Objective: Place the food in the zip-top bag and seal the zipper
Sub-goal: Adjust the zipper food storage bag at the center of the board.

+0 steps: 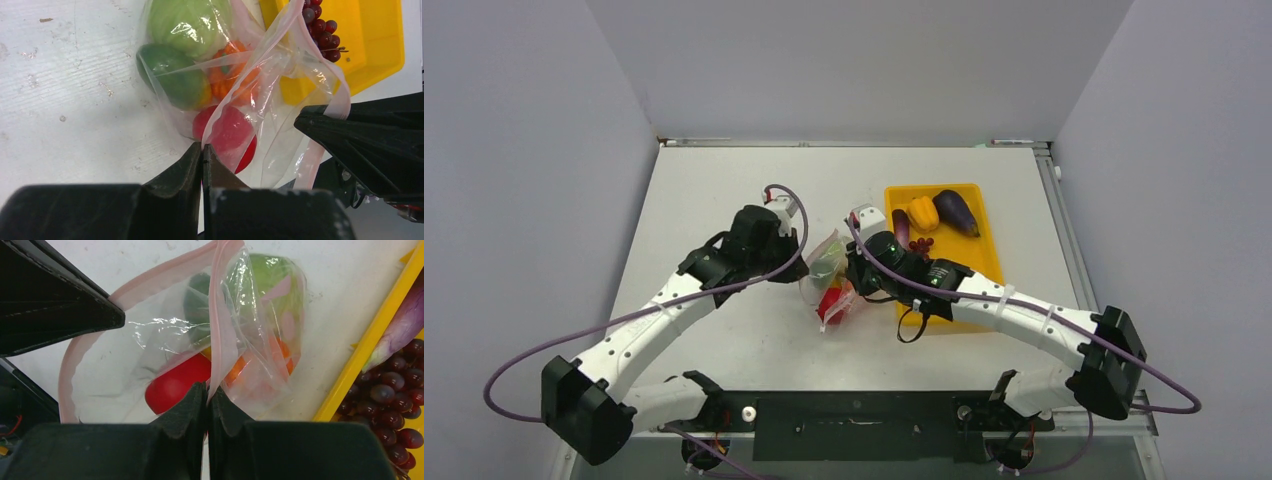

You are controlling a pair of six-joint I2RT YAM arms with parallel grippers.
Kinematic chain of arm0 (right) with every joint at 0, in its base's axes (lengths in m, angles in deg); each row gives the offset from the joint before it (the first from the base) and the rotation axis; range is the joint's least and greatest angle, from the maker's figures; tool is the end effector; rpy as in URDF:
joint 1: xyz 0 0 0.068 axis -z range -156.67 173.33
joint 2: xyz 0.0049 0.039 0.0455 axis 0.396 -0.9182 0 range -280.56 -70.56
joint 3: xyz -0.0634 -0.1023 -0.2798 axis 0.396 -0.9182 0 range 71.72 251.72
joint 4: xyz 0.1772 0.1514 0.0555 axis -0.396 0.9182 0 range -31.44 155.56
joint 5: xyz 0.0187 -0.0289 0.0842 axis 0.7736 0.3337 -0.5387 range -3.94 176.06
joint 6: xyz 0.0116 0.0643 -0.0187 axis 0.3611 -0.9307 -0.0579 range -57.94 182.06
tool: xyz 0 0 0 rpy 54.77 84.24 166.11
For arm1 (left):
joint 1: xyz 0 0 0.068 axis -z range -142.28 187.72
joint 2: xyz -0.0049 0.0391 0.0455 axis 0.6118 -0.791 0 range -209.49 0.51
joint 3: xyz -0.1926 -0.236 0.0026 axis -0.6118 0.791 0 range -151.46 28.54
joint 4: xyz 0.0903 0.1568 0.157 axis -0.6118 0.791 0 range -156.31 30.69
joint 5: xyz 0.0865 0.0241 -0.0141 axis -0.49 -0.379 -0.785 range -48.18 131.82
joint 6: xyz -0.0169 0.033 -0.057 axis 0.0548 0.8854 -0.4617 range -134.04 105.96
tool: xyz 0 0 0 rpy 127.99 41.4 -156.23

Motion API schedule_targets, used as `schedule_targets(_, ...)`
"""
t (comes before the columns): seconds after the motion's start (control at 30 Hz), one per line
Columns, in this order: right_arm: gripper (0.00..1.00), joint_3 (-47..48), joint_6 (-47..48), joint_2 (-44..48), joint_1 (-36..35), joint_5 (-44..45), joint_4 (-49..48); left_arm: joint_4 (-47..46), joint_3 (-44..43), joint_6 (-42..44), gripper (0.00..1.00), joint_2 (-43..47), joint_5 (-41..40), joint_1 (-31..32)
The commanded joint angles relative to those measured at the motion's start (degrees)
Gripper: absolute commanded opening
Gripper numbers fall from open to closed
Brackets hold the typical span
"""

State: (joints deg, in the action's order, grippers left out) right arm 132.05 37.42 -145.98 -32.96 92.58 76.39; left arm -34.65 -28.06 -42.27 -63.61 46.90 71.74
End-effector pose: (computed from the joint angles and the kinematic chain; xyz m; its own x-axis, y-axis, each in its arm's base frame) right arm 0.1619 0.2315 0.3312 -0.5966 -0.1480 -0.7888 -0.5774 0.7618 0.2938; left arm 0.1775 -0.1256 0.3297 -0.7518 -0.0609 -0.6566 0.2935 0.8607 -0.4160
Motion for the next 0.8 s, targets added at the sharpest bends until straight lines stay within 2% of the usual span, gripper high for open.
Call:
schedule_targets(0.0,0.05,2.7,-0.72,2.41,0.18,0.16,-1.5,-2.4,-4.44,-0.45,0.0,2.3,0.89,-0.27)
schedule_targets(0.2,0.05,11.02,1.83,5.09,0.0,2.05,2.14,2.88,-13.11,1.49,0.0,6.01,-1.07,-0.29)
schedule_targets(0.33,0.05,13.91,2.72,7.19,-0.13,2.31,2.37,4.13,-15.13,1.83,0.03,8.69,-1.96,-0.27)
schedule_targets(0.6,0.05,10.0,2.08,5.91,0.02,3.53,0.29,4.72,-11.98,3.12,0.01,9.83,-6.6,-0.27)
schedule_targets(0.77,0.05,9.02,1.91,4.86,0.13,3.76,-0.5,5.96,-13.81,4.62,0.0,9.58,-8.79,-0.27)
